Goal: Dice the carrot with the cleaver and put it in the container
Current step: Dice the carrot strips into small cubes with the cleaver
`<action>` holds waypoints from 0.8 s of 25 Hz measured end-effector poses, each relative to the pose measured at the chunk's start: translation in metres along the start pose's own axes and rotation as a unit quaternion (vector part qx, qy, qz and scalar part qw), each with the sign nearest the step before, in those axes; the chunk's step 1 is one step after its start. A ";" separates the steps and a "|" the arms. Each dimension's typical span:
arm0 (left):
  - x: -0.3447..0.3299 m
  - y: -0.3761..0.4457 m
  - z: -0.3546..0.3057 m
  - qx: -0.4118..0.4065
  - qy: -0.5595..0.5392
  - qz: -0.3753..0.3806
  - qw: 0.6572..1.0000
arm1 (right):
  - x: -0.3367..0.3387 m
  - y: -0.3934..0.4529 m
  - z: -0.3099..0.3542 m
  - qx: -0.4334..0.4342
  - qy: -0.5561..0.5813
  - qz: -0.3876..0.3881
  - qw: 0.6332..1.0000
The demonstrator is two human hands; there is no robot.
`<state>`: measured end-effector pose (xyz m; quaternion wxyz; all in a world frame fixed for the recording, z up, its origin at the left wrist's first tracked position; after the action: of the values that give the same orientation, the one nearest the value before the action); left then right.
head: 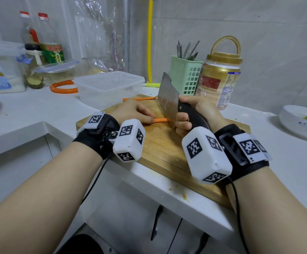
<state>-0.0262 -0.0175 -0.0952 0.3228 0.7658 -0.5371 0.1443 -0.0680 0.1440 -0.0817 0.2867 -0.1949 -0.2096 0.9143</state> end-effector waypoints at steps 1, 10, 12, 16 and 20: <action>0.000 0.000 0.000 0.000 -0.001 0.000 1.000 | 0.000 0.001 0.000 -0.006 0.000 -0.004 1.000; -0.001 -0.001 -0.004 -0.001 0.001 0.010 1.000 | 0.000 0.013 -0.001 -0.027 -0.007 -0.016 0.999; -0.001 -0.001 -0.004 -0.003 -0.001 0.008 1.000 | -0.001 0.010 -0.002 -0.023 -0.004 -0.007 1.000; -0.001 0.001 -0.001 -0.005 0.008 0.015 1.000 | 0.004 -0.001 0.000 -0.001 0.026 0.013 1.000; 0.000 0.002 0.001 -0.006 0.003 0.010 1.000 | 0.002 -0.008 0.001 0.020 0.037 0.035 0.999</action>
<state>-0.0280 -0.0181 -0.0952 0.3271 0.7581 -0.5447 0.1468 -0.0668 0.1507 -0.0772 0.2654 -0.2299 -0.1739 0.9200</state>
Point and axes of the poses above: each hand's wrist, its own y-axis towards the middle knuckle, its own x-axis out of the back of the hand, z = x × y, the point moved 8 cm from there along y, towards the middle knuckle, and after that the axes turned 15 degrees about -x, right-handed, at the moved point
